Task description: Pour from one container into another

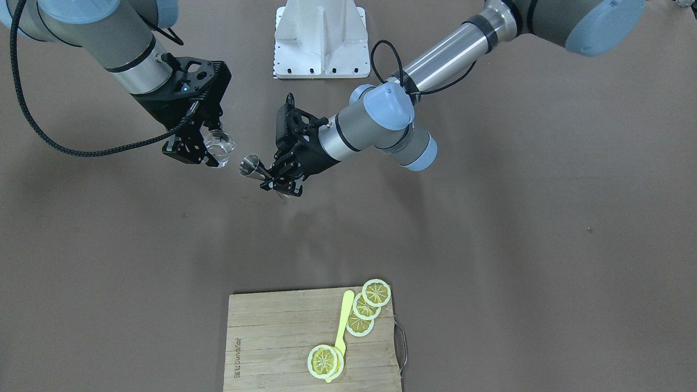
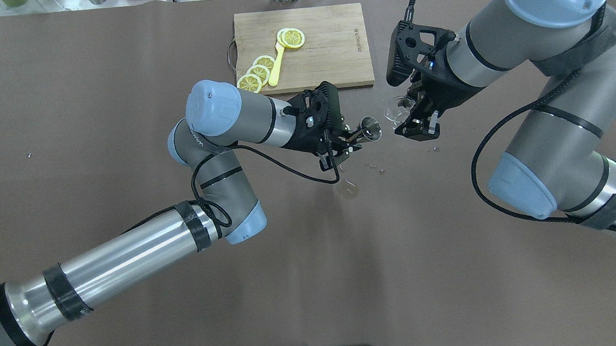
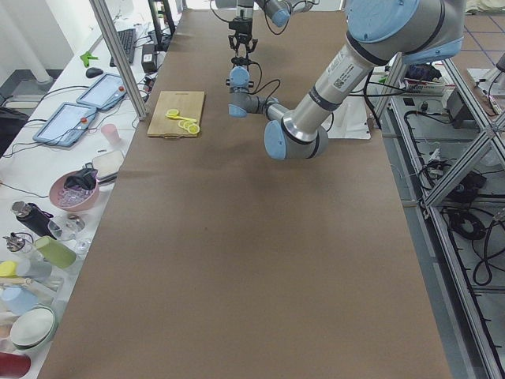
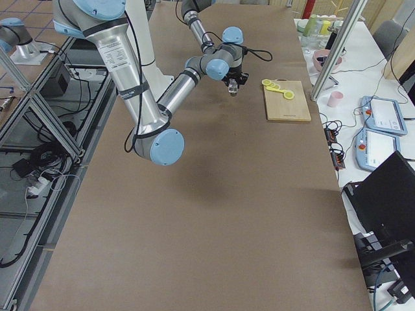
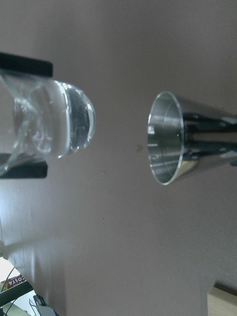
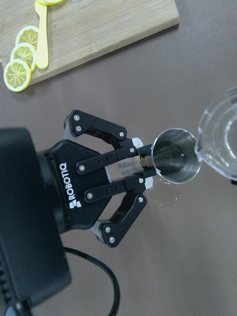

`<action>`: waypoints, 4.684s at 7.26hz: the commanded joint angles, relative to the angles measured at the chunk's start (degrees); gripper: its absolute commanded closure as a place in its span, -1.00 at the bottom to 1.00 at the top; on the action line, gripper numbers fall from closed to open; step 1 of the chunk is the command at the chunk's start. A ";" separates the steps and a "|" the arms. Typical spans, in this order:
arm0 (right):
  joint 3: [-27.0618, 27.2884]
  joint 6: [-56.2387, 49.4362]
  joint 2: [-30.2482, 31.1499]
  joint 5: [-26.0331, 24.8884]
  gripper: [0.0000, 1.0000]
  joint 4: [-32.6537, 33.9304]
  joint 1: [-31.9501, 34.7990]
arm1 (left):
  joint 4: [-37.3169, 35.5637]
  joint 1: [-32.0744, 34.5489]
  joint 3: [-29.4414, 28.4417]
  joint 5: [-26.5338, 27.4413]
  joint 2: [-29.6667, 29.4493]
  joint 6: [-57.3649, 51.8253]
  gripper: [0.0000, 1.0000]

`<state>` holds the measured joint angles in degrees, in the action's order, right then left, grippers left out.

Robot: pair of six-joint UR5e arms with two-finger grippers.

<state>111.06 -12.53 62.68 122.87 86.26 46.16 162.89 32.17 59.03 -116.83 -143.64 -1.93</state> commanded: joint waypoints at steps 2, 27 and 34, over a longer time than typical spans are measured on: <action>-0.15 -2.31 -1.86 -0.78 1.00 5.83 -0.62 | 4.44 -1.32 0.03 0.63 0.99 0.43 1.00; -6.20 -14.18 -15.91 -5.61 1.00 34.39 -4.49 | 7.35 -2.55 0.12 3.45 1.70 1.58 1.00; -7.87 -16.90 -19.17 -7.90 1.00 41.17 -6.43 | 7.36 -2.64 0.21 3.54 1.79 1.58 1.00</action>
<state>103.93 -28.60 44.46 115.24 126.04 39.92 170.28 29.53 59.17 -113.29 -141.89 -0.35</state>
